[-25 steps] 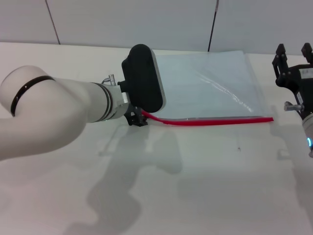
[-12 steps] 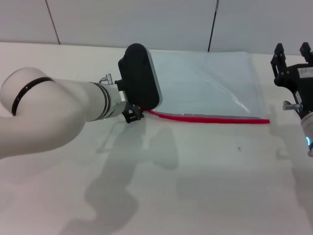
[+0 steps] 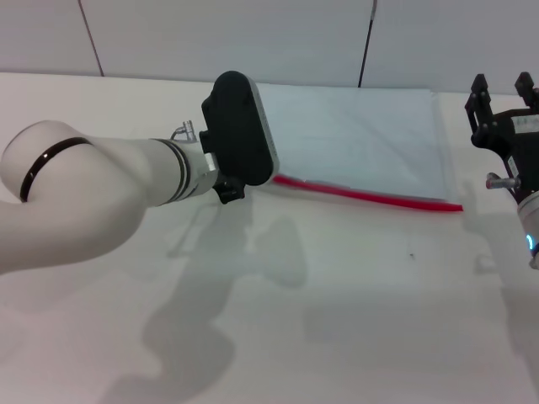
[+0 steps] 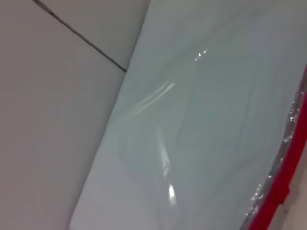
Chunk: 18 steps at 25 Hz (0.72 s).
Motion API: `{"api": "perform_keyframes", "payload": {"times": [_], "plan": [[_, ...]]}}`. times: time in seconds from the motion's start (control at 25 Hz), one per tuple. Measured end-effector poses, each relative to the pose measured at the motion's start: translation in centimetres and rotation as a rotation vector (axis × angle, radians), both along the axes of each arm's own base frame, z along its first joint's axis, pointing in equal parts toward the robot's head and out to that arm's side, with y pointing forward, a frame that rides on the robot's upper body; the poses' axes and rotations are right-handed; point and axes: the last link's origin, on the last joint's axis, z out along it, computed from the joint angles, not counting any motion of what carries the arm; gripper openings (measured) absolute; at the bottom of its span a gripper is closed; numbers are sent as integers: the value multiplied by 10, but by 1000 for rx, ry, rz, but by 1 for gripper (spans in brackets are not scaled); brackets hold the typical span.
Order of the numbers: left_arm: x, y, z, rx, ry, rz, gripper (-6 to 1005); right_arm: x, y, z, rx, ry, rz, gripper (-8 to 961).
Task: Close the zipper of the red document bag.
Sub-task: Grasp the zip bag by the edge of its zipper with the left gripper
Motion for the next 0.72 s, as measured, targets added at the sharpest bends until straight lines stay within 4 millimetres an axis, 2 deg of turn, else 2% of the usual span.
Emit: {"api": "perform_keyframes", "payload": {"times": [0.04,0.12,0.6,0.72], "plan": [[0,0,0,2,-2,-3,351,0,0,0,0,0,0,573],[1,1,0,4,-7,-5,179,0,0,0,0,1,0,573],[4,2,2,21,-48,20,73,-1,0,0,3,3,2,573],[12,0,1,25,-81,19,55,-2,-1,0,4,12,5,573]]}}
